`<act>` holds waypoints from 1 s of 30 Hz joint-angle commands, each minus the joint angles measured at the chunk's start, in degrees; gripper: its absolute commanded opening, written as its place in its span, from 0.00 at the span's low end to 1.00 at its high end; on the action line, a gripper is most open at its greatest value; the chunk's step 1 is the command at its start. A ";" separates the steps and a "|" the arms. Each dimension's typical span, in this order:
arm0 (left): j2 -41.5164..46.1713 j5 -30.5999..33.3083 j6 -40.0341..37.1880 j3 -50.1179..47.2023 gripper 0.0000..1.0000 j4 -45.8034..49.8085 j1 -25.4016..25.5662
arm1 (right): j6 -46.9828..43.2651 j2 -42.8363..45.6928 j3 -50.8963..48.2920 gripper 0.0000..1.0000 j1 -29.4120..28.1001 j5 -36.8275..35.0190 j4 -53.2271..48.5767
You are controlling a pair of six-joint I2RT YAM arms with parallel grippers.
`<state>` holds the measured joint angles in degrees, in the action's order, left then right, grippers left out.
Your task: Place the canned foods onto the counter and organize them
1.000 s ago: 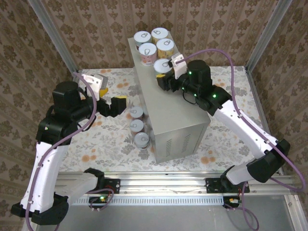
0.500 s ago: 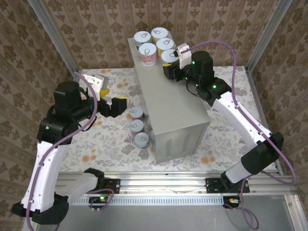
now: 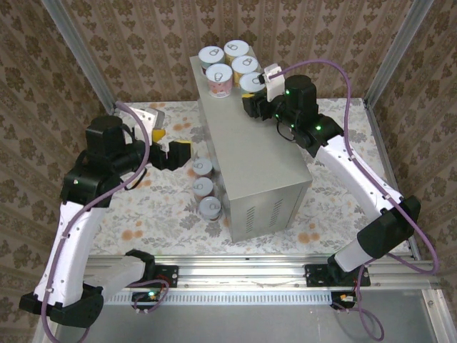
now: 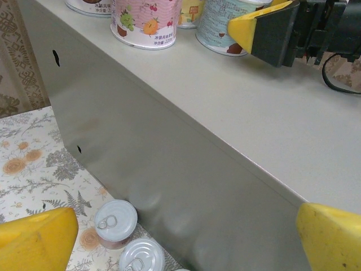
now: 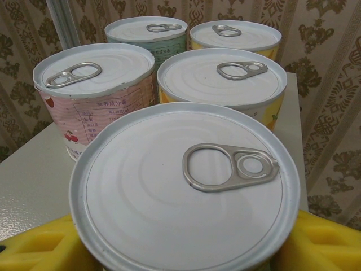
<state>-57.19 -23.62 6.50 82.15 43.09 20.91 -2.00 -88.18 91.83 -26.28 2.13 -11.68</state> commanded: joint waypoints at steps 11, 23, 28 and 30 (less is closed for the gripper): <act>-0.03 -1.61 2.20 0.68 1.00 -2.02 -0.43 | -0.20 2.06 -2.76 0.67 0.97 0.26 0.08; -0.56 -2.05 2.55 0.82 1.00 -2.62 -0.43 | -0.46 2.77 -3.29 0.68 0.97 1.56 0.26; -0.82 -2.14 2.51 0.98 1.00 -2.74 -0.43 | -0.38 3.16 -2.89 0.78 1.04 2.35 -0.01; -1.08 -2.20 2.64 1.21 1.00 -2.75 -0.44 | 0.16 3.96 -2.90 0.87 1.51 2.65 0.04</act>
<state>-57.91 -24.49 8.01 82.15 41.91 20.91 -2.42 -86.50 89.60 -25.45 3.42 -10.70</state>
